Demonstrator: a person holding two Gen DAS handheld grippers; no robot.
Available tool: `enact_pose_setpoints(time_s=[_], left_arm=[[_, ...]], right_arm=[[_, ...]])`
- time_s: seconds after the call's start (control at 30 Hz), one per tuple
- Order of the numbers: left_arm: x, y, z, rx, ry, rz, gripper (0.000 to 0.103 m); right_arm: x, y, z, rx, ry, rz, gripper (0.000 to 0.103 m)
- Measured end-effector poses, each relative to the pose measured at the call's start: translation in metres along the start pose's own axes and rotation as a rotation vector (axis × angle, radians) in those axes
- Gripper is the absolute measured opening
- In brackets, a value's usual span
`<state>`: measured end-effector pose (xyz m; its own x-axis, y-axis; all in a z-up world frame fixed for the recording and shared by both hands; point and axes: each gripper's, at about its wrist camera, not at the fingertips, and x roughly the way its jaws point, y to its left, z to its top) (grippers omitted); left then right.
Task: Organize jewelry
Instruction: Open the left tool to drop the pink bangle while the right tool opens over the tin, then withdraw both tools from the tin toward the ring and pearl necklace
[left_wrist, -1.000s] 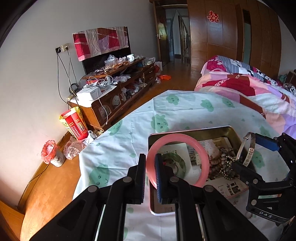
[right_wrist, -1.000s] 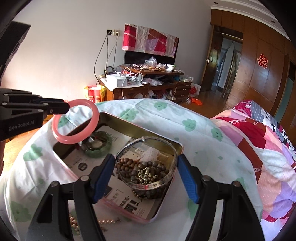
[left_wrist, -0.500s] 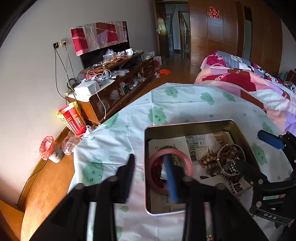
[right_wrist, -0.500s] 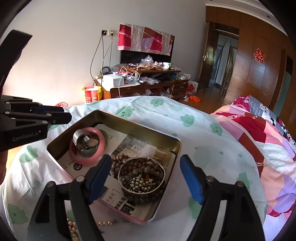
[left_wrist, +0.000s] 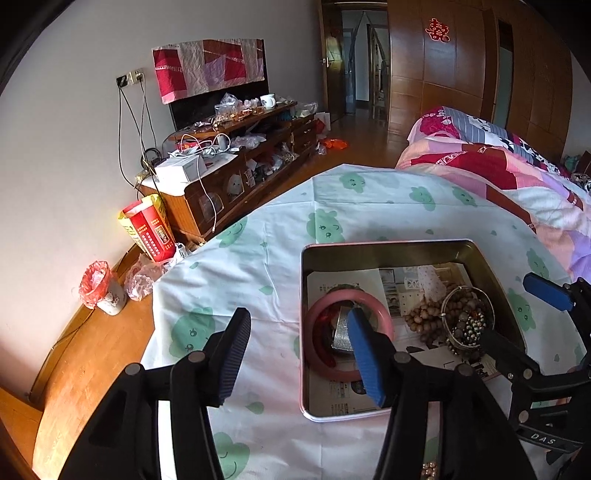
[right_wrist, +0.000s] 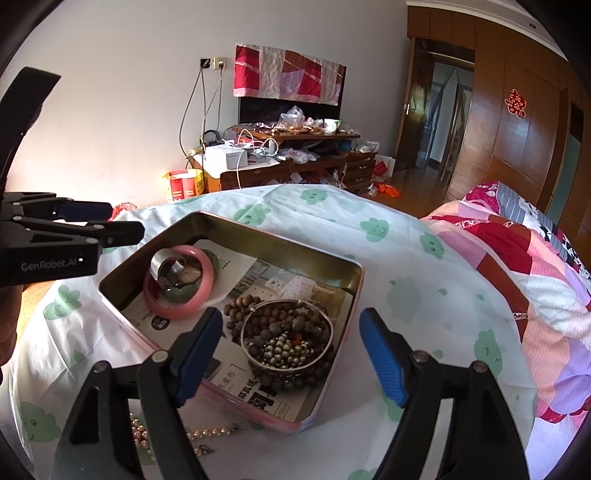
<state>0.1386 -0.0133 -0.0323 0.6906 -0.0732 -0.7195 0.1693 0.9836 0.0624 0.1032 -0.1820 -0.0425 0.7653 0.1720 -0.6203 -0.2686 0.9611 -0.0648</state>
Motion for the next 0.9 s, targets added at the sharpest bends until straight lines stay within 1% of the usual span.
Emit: enact_pose_setpoints(time_s=[0.07,0.23,0.37,0.53,0.67,0.8,0.9], left_arm=[[-0.001,-0.001,-0.002,0.003,0.001,-0.002,0.055],[-0.004,-0.001,-0.007,-0.007,0.005,-0.015,0.055],[-0.015,-0.002,-0.017,-0.009,-0.001,-0.03,0.055],[-0.033,-0.007,-0.042,0.012,-0.015,-0.015,0.056],[-0.043,-0.004,-0.064,-0.019,-0.003,-0.027,0.055],[-0.05,-0.009,-0.085,-0.025,0.005,-0.018,0.056],[-0.05,-0.017,-0.099,-0.02,0.02,-0.024,0.056]], right_arm=[[-0.001,0.002,-0.001,-0.001,-0.001,-0.001,0.084],[-0.006,0.003,-0.005,0.011,0.0,0.002,0.084],[-0.012,0.001,-0.009,0.024,0.009,-0.001,0.084],[-0.028,-0.004,-0.019,0.05,0.01,-0.004,0.084],[-0.039,-0.007,-0.031,0.053,0.016,-0.016,0.084],[-0.048,-0.011,-0.048,0.062,0.04,-0.027,0.084],[-0.049,-0.011,-0.062,0.063,0.073,-0.036,0.084]])
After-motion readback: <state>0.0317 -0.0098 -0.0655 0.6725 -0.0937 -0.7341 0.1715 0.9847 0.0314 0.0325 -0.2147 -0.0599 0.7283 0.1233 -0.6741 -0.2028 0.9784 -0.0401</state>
